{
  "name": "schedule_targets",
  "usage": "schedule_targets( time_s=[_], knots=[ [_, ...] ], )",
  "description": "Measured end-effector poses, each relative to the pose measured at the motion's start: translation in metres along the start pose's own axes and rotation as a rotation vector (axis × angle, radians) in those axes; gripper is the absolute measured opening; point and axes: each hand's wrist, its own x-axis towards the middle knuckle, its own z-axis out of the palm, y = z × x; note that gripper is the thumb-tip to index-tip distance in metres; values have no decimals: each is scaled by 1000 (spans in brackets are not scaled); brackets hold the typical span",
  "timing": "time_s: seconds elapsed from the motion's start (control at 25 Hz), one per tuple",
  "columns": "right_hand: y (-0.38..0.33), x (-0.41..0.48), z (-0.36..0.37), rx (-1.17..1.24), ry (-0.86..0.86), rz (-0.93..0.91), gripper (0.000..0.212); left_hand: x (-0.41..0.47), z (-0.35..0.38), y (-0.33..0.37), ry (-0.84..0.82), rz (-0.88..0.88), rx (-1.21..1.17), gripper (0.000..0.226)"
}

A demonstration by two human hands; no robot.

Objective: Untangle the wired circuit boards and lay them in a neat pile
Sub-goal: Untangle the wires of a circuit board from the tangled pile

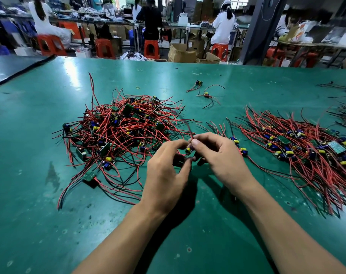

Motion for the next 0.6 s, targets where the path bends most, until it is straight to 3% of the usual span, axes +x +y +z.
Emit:
schedule_targets(
  time_s=[0.2,0.32,0.48,0.6],
  knots=[
    [-6,7,-6,374,192,162,17,-2,3,4,-99,-28,46,7],
    [-9,6,-9,495,4,220,17,1,4,1,-171,-262,-123,9],
    [-2,0,-3,479,-211,248,18,11,-2,5,-171,-755,-771,30],
    [3,2,-3,418,-204,233,21,11,-3,5,-205,-804,-820,16]
  ],
)
